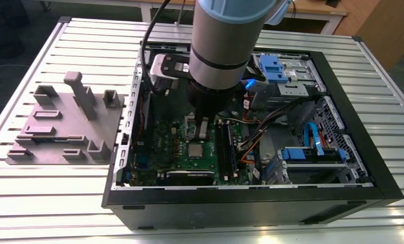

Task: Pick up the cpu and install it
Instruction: 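Close the cpu cover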

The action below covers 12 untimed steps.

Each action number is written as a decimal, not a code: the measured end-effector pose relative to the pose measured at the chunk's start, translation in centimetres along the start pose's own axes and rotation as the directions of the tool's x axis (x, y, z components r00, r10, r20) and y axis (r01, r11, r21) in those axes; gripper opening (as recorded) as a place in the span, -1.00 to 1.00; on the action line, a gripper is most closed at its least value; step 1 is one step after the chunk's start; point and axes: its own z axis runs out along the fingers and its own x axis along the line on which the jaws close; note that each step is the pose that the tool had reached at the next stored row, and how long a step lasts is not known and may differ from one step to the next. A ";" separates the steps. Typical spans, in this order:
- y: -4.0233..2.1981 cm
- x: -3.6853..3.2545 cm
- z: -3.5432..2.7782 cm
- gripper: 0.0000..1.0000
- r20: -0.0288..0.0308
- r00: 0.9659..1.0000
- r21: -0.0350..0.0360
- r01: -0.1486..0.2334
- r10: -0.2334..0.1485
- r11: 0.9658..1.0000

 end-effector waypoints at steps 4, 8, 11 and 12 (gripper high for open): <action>-0.98 -0.19 0.00 -0.80 0.000 1.000 -0.002 0.000 0.000 1.000; -1.77 -0.32 0.05 -0.80 0.001 1.000 -0.004 0.000 0.000 1.000; -1.93 -0.35 0.10 -0.80 0.047 0.999 -0.012 0.002 -0.001 1.000; -2.00 -0.36 0.15 -0.80 0.060 0.998 -0.014 0.001 0.000 1.000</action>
